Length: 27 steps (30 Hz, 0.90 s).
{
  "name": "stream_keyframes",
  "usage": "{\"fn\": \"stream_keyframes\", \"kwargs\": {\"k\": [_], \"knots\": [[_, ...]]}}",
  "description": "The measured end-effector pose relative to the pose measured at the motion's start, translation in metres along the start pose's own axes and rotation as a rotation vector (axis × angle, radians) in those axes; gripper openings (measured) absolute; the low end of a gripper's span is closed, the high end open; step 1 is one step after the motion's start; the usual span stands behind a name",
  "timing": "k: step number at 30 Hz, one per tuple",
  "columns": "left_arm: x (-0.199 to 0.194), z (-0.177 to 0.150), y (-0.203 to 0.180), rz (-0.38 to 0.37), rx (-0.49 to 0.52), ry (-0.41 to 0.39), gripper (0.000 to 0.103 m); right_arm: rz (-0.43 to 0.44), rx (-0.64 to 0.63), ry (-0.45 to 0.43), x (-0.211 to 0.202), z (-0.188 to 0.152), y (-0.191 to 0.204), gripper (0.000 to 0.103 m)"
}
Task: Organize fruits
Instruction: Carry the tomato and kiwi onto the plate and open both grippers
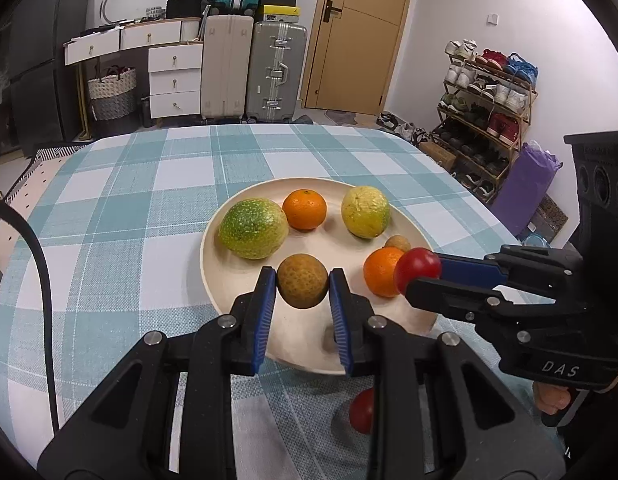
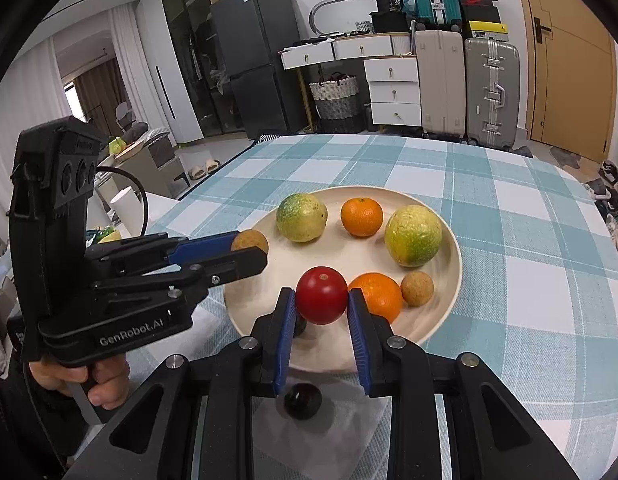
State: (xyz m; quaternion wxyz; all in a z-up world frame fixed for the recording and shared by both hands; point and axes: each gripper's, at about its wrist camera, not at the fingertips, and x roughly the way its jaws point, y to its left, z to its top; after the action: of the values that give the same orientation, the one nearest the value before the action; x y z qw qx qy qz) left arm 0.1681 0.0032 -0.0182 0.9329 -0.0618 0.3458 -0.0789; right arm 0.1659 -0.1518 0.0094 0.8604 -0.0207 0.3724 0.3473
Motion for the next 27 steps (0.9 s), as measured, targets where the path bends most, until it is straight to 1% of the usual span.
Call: {"fn": "stream_keyframes", "kwargs": {"k": [13,24,27], "knots": [[0.019,0.001,0.005,0.031,-0.003,0.012,0.024,0.001,0.008,0.025,0.025,0.009,-0.004,0.027],[0.023,0.001,0.011,0.038,-0.023,0.020,0.024,-0.018,-0.007,0.030,0.030,0.009,0.001,0.027],[0.022,0.000,0.011,0.029,-0.021,0.020,0.024,-0.022,-0.011,0.034,0.029,0.008,0.002,0.027]]}}
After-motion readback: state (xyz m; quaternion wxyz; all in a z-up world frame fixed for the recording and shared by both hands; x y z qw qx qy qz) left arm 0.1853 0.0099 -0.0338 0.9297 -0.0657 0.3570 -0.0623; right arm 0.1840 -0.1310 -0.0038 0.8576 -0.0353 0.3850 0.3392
